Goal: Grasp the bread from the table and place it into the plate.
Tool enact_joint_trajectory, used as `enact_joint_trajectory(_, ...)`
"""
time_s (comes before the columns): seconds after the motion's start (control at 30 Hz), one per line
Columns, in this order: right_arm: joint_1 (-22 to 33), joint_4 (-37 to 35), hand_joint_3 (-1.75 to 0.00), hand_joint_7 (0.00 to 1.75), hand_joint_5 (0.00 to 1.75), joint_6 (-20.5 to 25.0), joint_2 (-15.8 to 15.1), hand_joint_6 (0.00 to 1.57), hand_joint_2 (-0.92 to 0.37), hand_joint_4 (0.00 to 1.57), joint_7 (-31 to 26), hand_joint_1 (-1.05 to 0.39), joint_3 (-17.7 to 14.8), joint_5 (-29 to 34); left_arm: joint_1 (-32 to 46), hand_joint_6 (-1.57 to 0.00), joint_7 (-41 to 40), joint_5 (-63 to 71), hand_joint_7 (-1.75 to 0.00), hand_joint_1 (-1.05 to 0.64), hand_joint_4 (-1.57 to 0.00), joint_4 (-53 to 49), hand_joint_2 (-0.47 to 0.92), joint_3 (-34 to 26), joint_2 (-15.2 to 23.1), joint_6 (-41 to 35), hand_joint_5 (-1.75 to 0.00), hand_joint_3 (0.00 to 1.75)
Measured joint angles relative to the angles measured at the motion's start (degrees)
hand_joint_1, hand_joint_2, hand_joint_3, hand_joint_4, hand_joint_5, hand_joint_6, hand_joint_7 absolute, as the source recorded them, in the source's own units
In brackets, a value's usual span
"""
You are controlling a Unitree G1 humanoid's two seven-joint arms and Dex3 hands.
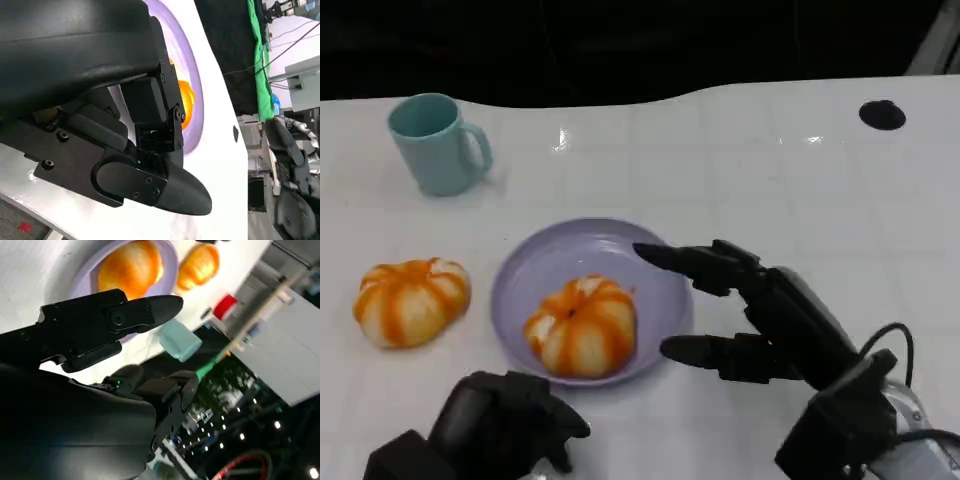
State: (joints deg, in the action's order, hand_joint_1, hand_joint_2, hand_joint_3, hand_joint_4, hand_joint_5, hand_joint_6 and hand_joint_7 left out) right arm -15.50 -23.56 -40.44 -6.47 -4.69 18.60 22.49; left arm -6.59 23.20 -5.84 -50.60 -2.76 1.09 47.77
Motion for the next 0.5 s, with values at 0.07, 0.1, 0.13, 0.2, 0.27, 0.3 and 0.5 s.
enact_joint_trajectory(0.07, 1.69, 0.32, -0.20, 0.50, 1.10, -2.69, -0.13, 0.81, -0.88, 0.61, -0.84, -0.31, -1.04, -0.64, 0.00, -1.41, 0.01, 0.00, -0.49, -1.05, -1.26, 0.00, 0.92, 0.02, 0.00, 0.03, -1.09, 0.13)
enact_joint_trajectory(0.1, 2.60, 0.39, -0.42, 0.74, 1.22, -3.99, -0.19, 0.76, -0.78, 0.64, -1.37, -0.29, -1.77, -0.94, -0.01, -1.41, 0.01, 0.00, -0.49, -1.05, -1.26, 0.00, 0.92, 0.04, 0.00, 0.06, -1.09, 0.13)
enact_joint_trajectory(0.13, 3.36, 0.42, -0.65, 0.94, 1.33, -4.99, -0.31, 0.71, -0.67, 0.66, -1.72, -0.28, -2.28, -1.25, 0.00, -1.41, 0.00, 0.00, -0.49, -1.05, -1.26, 0.00, 0.92, 0.05, 0.00, 0.07, -1.09, 0.13)
enact_joint_trajectory(0.2, 5.04, 0.63, -1.07, 1.30, 1.53, -6.74, -0.43, 0.67, -0.44, 0.66, -1.81, -0.22, -3.30, -2.27, 0.00, -1.42, 0.00, 0.00, -0.49, -1.05, -1.26, 0.02, 0.92, 0.10, 0.00, 0.07, -1.09, 0.14)
enact_joint_trajectory(0.27, 6.65, 1.15, -1.22, 1.42, 1.60, -7.88, -0.81, 0.64, -0.35, 0.65, -1.77, -0.20, -4.21, -3.15, 0.01, -1.42, -0.01, 0.07, -0.49, -1.05, -1.26, 0.05, 0.92, 0.15, 0.00, 0.06, -1.09, 0.14)
enact_joint_trajectory(0.3, 7.53, 1.60, -1.24, 1.46, 1.63, -8.28, -1.25, 0.63, -0.33, 0.64, -1.70, -0.20, -4.56, -3.28, 0.02, -1.42, -0.01, 0.10, -0.49, -1.05, -1.26, 0.06, 0.92, 0.15, 0.01, 0.06, -1.09, 0.14)
enact_joint_trajectory(0.5, 11.59, 2.52, -1.16, 1.49, 1.67, -10.43, -3.25, 0.60, -0.38, 0.61, -1.50, -0.24, -6.72, -3.28, 0.03, -1.42, -0.06, 0.36, -0.49, -1.05, -1.26, 0.14, 0.92, 0.20, 0.04, 0.06, -1.09, 0.14)
